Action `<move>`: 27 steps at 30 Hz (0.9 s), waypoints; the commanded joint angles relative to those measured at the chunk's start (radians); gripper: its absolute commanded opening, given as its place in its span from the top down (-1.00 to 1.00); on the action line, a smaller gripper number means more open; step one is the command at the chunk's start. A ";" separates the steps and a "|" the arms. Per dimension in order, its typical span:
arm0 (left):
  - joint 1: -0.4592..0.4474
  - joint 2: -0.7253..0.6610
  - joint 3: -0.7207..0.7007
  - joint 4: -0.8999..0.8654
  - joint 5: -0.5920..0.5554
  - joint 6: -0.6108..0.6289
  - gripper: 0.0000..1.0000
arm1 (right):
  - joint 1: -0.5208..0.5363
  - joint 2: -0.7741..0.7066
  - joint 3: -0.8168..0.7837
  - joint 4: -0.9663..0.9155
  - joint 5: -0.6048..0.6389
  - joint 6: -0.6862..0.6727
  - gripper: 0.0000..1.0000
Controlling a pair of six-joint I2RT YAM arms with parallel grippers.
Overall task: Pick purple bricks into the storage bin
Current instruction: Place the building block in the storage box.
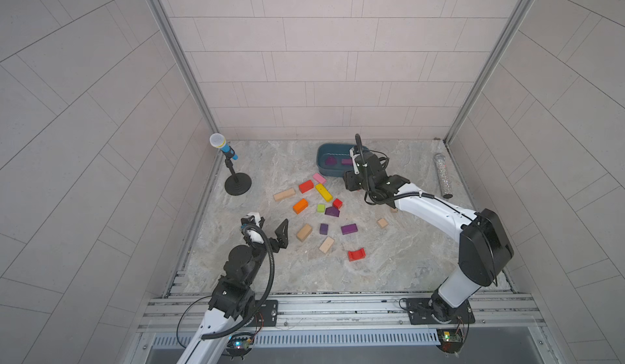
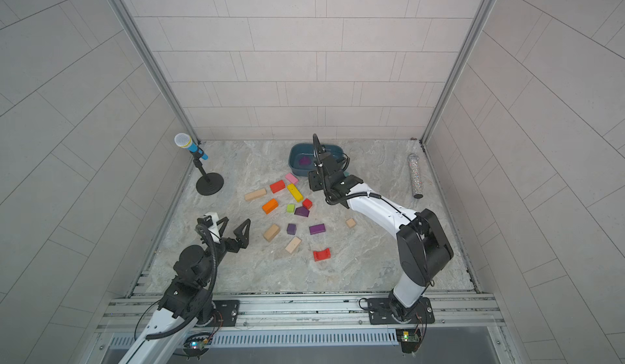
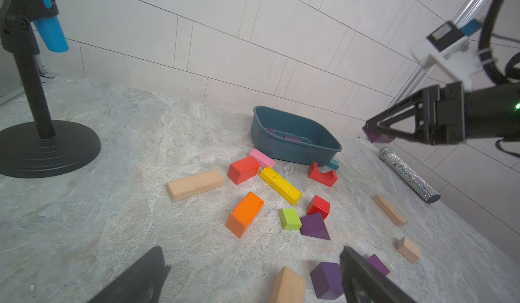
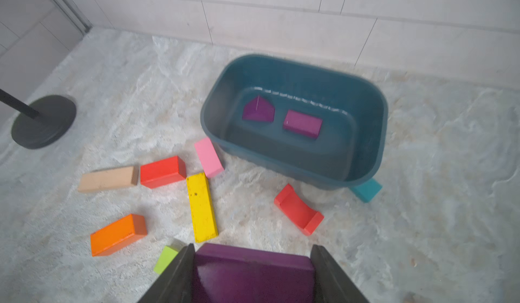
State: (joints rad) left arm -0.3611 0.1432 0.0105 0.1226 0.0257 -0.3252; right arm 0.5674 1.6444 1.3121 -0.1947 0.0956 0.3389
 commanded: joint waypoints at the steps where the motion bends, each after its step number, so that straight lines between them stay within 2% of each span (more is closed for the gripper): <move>1: -0.002 -0.007 -0.020 0.026 0.005 -0.007 -1.00 | -0.033 -0.012 0.084 -0.059 0.033 -0.063 -0.21; 11: -0.003 0.003 -0.020 0.035 -0.002 -0.005 -1.00 | -0.133 0.200 0.378 -0.162 -0.054 -0.081 -0.21; 20: -0.002 0.025 -0.020 0.050 0.000 -0.005 -1.00 | -0.166 0.398 0.528 -0.157 -0.027 -0.114 -0.19; 27: -0.003 0.027 -0.020 0.052 0.002 -0.006 -1.00 | -0.189 0.572 0.664 -0.156 -0.071 -0.113 -0.19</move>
State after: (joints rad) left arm -0.3611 0.1680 0.0105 0.1459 0.0250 -0.3252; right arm 0.3893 2.1796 1.9282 -0.3458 0.0425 0.2382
